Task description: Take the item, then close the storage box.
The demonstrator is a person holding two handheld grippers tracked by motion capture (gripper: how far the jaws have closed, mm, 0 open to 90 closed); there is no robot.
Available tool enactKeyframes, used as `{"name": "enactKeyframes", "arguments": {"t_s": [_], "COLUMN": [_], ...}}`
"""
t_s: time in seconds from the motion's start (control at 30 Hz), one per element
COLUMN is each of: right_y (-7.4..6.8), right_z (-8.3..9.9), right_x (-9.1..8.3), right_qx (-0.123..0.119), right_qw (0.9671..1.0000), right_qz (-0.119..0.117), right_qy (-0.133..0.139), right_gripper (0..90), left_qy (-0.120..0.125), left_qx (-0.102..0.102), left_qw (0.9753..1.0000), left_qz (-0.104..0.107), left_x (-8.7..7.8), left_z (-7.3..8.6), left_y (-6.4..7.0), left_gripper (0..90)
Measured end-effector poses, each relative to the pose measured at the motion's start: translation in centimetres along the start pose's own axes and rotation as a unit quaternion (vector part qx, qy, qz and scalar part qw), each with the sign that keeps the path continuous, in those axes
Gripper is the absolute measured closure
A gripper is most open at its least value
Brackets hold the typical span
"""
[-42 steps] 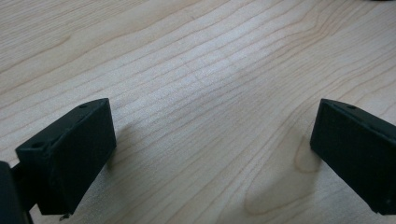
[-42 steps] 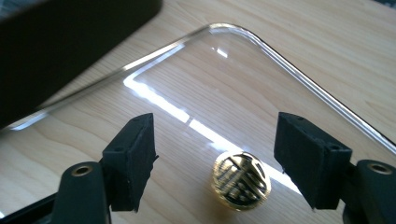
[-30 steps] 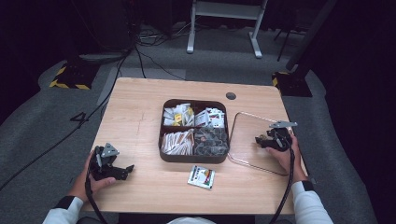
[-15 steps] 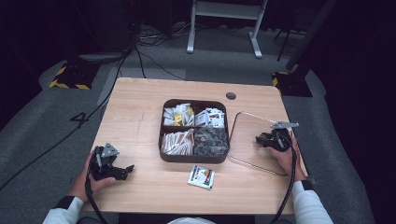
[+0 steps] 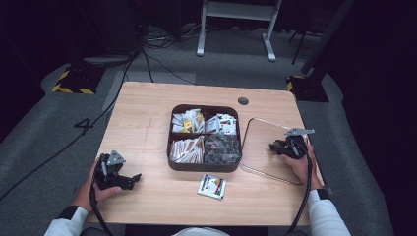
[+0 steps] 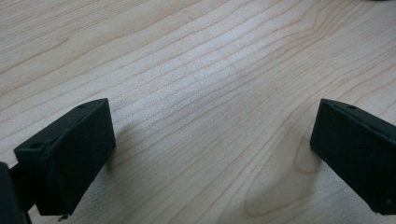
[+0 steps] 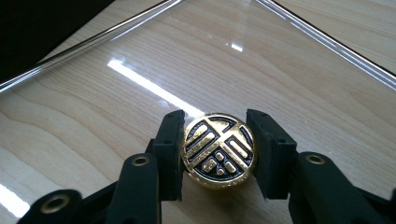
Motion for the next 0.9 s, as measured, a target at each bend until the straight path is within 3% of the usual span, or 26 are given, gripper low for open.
{"name": "enactKeyframes", "arguments": {"t_s": [0.67, 0.9], "right_y": [0.2, 0.4], "right_z": [-0.3, -0.6], "right_x": [-0.1, -1.0], "right_qx": [-0.019, -0.021], "right_qw": [0.9997, 0.9997], "right_qz": [0.003, 0.01], "right_qy": [-0.016, -0.005], "right_gripper": [59.9, 59.9], "left_qy": [0.0, 0.0], "left_qx": [-0.003, -0.003], "left_qw": [1.0, 1.0], "left_qz": [0.001, 0.001], "left_x": [0.0, 0.0], "left_z": [0.1, 0.1], "left_y": [0.1, 0.1], "left_gripper": [0.4, 0.4]}}
Point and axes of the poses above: each handheld gripper's, and its own axes: x roughly forward along the jaws, z roughly out of its underside, y roughly to its right, the point moved 3 cm from there along x, roughly forward along the jaws, and after that the axes turned 1 degree about -x, right-handed, at the moved point
